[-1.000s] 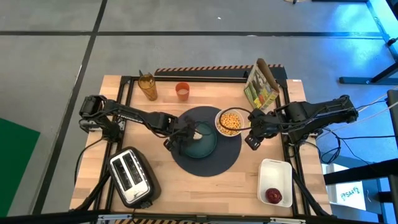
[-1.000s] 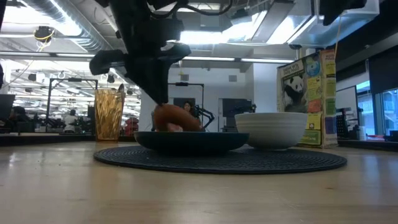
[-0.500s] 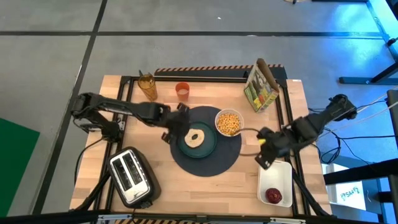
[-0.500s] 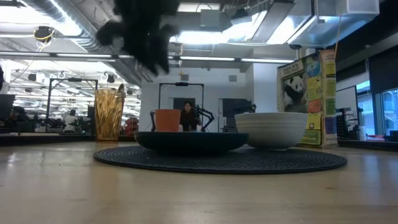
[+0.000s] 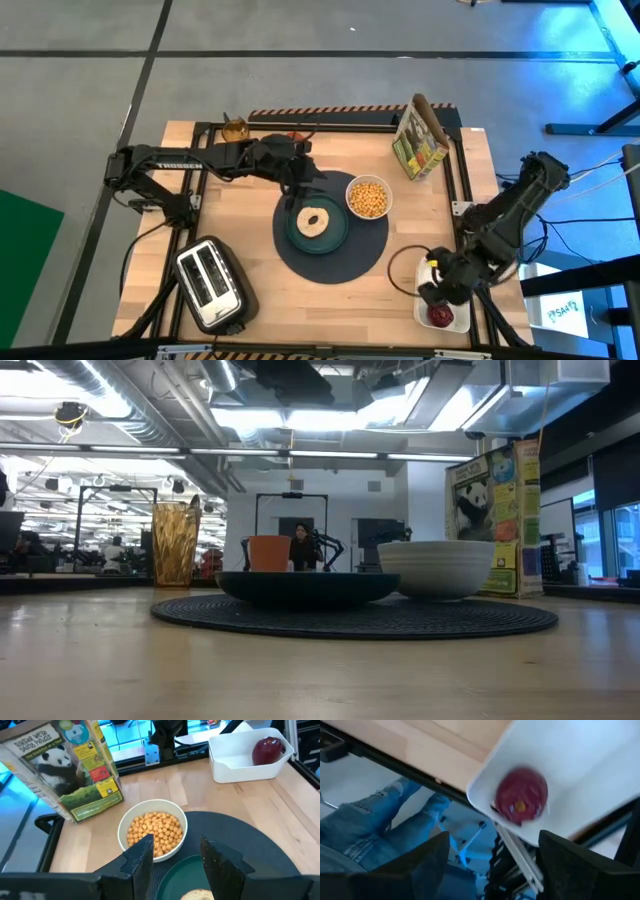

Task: Arrange a breakfast setting
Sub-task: Put the red apple on the green plate to the right of the toasted bagel

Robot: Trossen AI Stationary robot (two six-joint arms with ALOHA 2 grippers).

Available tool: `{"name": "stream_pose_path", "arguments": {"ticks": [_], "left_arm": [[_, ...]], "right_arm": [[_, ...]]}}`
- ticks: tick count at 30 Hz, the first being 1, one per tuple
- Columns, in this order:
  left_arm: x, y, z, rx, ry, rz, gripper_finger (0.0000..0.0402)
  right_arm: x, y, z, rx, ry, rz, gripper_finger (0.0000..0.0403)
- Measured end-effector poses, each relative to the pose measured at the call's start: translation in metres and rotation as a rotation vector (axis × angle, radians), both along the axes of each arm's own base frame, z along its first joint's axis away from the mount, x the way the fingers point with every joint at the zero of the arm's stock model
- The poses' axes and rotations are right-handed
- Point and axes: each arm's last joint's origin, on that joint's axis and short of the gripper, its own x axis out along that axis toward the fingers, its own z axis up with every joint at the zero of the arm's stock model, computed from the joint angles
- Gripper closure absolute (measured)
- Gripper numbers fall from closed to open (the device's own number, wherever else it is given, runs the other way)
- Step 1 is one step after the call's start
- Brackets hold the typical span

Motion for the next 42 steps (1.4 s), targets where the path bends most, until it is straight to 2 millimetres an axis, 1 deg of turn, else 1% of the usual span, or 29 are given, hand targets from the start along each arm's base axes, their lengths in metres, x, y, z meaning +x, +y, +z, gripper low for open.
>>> {"name": "stream_pose_path", "arguments": {"ticks": [2,5,11,14,19,23,27,36,42], "left_arm": [[0.0,0.0,0.0,0.007,0.0,-0.005,0.0245],[0.0,0.0,0.0,0.026,0.002,-0.013,0.0245],[0.0,0.0,0.0,0.026,0.003,-0.012,0.0245],[0.0,0.0,0.0,0.029,0.004,-0.006,0.0245],[-0.001,0.0,-0.002,0.027,0.019,0.0,0.0245],[-0.001,-0.002,-0.003,0.024,0.029,-0.004,0.0245],[-0.001,-0.006,-0.003,0.024,0.035,-0.018,0.0245],[-0.001,-0.01,-0.004,0.023,0.05,-0.029,0.0245],[-0.001,-0.01,-0.005,0.022,0.056,-0.029,0.0245]], "right_arm": [[-0.005,0.006,-0.002,-0.004,0.034,-0.017,0.0123],[-0.006,0.016,-0.011,-0.028,0.086,-0.032,0.0162],[0.005,0.033,-0.029,-0.06,0.105,-0.042,0.0235],[0.009,0.038,-0.041,-0.098,0.135,-0.036,0.026],[0.013,0.043,-0.052,-0.132,0.157,-0.015,0.029],[0.014,0.045,-0.059,-0.164,0.197,0.002,0.0303],[0.013,0.045,-0.064,-0.173,0.238,0.035,0.0306],[0.015,0.048,-0.066,-0.161,0.233,0.05,0.0307],[0.014,0.049,-0.078,-0.119,0.234,0.055,0.0307]]}}
